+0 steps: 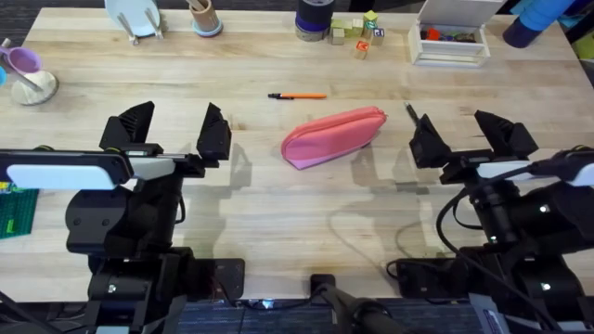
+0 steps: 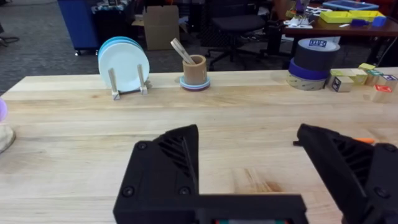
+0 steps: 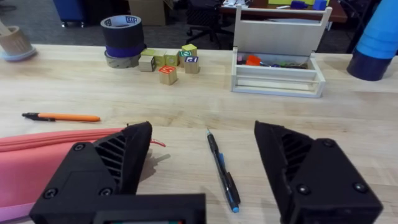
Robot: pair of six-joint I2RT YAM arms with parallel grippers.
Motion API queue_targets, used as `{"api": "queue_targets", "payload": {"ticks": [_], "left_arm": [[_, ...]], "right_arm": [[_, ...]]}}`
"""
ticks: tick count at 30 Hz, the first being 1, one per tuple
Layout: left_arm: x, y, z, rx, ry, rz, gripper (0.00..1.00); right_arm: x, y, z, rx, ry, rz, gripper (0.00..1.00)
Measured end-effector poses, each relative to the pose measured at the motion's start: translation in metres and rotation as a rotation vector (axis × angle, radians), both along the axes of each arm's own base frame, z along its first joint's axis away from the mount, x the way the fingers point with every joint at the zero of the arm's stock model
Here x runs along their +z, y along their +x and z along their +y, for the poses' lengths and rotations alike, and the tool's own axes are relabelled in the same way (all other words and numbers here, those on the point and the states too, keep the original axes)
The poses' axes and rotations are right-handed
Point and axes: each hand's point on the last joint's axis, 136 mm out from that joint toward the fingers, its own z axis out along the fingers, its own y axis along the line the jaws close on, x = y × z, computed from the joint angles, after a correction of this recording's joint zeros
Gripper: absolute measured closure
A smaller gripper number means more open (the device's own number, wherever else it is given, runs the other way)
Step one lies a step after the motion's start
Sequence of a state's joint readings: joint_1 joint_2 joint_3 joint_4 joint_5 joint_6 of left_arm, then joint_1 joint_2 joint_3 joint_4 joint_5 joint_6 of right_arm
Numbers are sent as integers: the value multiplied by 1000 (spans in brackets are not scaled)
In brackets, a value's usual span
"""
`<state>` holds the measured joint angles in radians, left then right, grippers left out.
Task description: Unzip the bag, pick up the pens from the table one at a time and place them inside, then zip the bag closed.
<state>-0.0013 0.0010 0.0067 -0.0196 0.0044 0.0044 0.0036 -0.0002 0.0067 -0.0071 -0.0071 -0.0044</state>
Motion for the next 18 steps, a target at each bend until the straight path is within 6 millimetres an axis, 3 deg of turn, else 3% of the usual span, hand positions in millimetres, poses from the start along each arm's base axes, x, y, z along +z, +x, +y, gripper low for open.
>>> {"api": "queue_targets", "payload": {"ticks": [18], "left_arm": [[2, 0, 0, 0, 0, -7, 6]], "right_arm": [[0, 0, 0, 0, 0, 1, 5]]}}
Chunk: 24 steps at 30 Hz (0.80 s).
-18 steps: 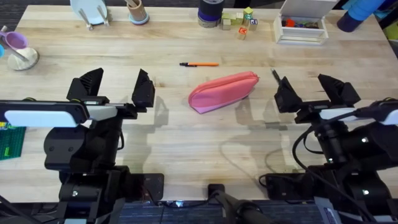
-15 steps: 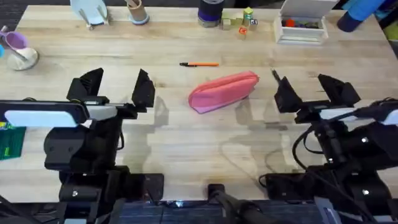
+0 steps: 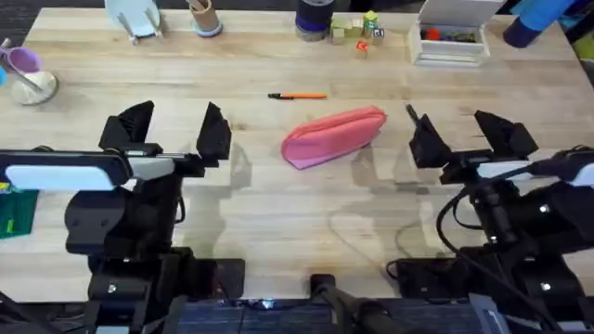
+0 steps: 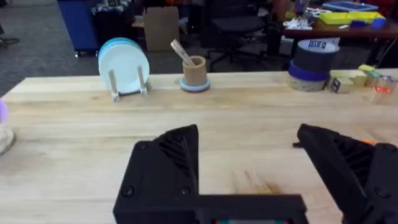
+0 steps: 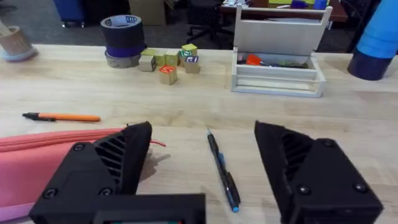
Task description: Unzip the bag, pick up the pens from the table one at a time and place them inside, then zip the bag closed.
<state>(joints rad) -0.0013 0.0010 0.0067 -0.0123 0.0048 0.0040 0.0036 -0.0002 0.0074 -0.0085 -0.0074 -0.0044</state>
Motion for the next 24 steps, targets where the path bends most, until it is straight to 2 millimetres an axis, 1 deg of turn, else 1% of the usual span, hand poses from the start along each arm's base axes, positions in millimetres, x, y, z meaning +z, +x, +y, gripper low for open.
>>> {"api": "queue_targets", "payload": {"ticks": [4, 7, 9, 12, 14, 17, 22, 24], "left_arm": [[8, 0, 0, 0, 0, -29, 6], [5, -1, 0, -2, 0, 0, 7], [11, -5, -1, -4, 0, 21, 8], [30, -13, -2, -9, 0, 29, 7], [48, -21, -3, -16, 0, 25, 7], [71, -32, -6, -34, 0, 28, 7], [96, -46, -14, -84, -3, 62, 7], [102, -50, -19, -112, -5, 88, 7]], "right_arm": [[1, 0, 0, 1, 0, -4, 5], [2, -1, 0, 1, -2, 4, 5], [5, -3, 0, 2, -3, 17, 5], [19, -8, 1, 7, -2, 35, 5], [30, -12, 1, 8, -2, 55, 5], [47, -18, 1, 8, -2, 94, 5], [74, -25, 1, 9, -2, 173, 5], [83, -26, 2, 12, -1, 214, 5]]}}
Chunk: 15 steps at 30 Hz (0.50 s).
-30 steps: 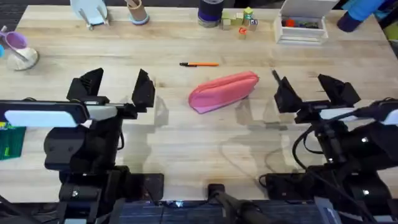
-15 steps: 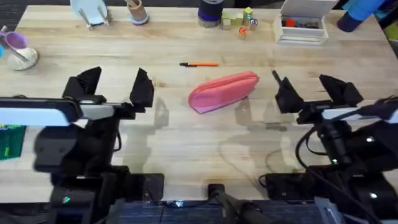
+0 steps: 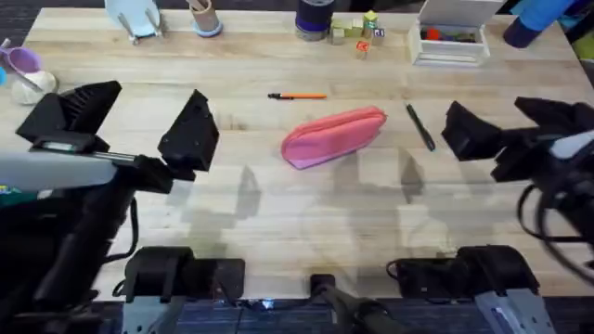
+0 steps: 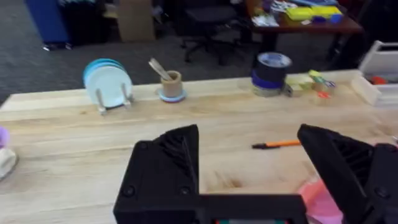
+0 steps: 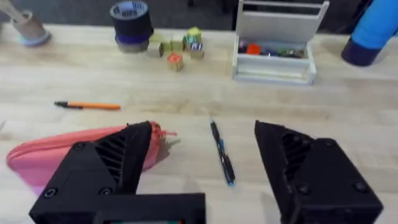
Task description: Unzip the bag, pick up the pens from the table one at a time and place them inside, then zip the bag closed.
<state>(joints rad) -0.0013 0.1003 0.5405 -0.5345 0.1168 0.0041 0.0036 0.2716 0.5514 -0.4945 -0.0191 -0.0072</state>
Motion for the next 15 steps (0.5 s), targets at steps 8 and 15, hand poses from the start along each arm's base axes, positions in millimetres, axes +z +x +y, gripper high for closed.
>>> {"api": "queue_targets", "payload": {"ticks": [8, 15], "left_arm": [[17, -6, -25, -148, -21, 94, 7], [5, -4, -49, -289, -58, 212, 7]], "right_arm": [[22, 4, 6, 32, 12, 172, 5], [26, 17, 17, 90, 40, 253, 6]]}}
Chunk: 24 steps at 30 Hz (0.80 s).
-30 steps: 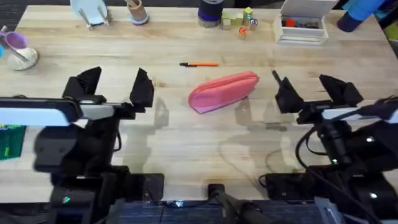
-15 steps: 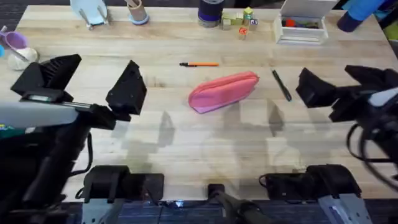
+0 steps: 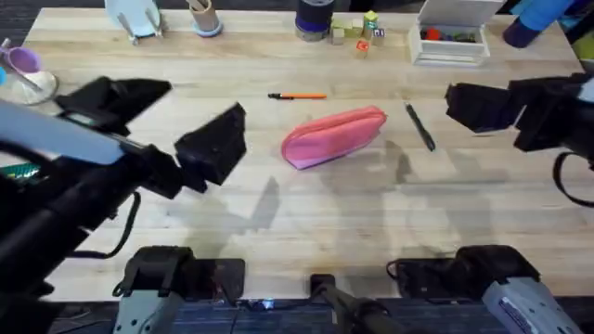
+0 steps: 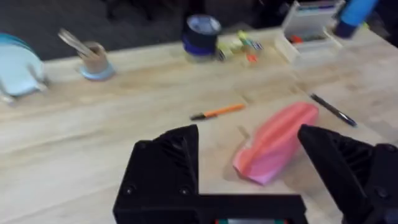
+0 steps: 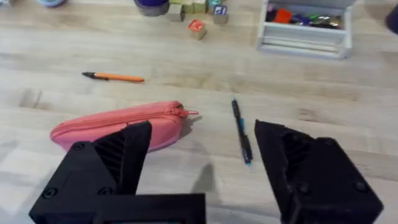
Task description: Unzip the bag, pick up the pens from the table one at a time and place them inside, then zip the bag closed.
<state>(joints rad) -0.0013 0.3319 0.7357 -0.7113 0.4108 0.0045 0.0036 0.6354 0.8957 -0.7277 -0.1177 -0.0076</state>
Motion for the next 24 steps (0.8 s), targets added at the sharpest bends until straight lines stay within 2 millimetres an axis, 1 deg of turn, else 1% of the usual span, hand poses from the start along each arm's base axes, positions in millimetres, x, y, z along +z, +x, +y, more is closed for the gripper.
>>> {"api": "queue_targets", "payload": {"ticks": [3, 5, 10, 15, 17, 24], "left_arm": [[-9, -1, -9, -58, -4, 47, 7], [-11, -3, -15, -105, 2, 53, 8], [-21, -10, -26, -213, 62, 63, 7], [-41, -16, -30, -299, 168, 96, 7], [-46, -17, -31, -327, 211, 94, 8], [-59, -11, -33, -427, 349, 67, 7]], "right_arm": [[-4, 2, 3, 15, 10, 23, 6], [-5, 3, 4, 21, 14, 29, 6], [-5, 3, 6, 28, 18, 29, 6], [-5, 3, 6, 28, 18, 29, 6], [-5, 3, 6, 28, 18, 27, 5], [2, 7, 6, 28, 18, -6, 6]]}}
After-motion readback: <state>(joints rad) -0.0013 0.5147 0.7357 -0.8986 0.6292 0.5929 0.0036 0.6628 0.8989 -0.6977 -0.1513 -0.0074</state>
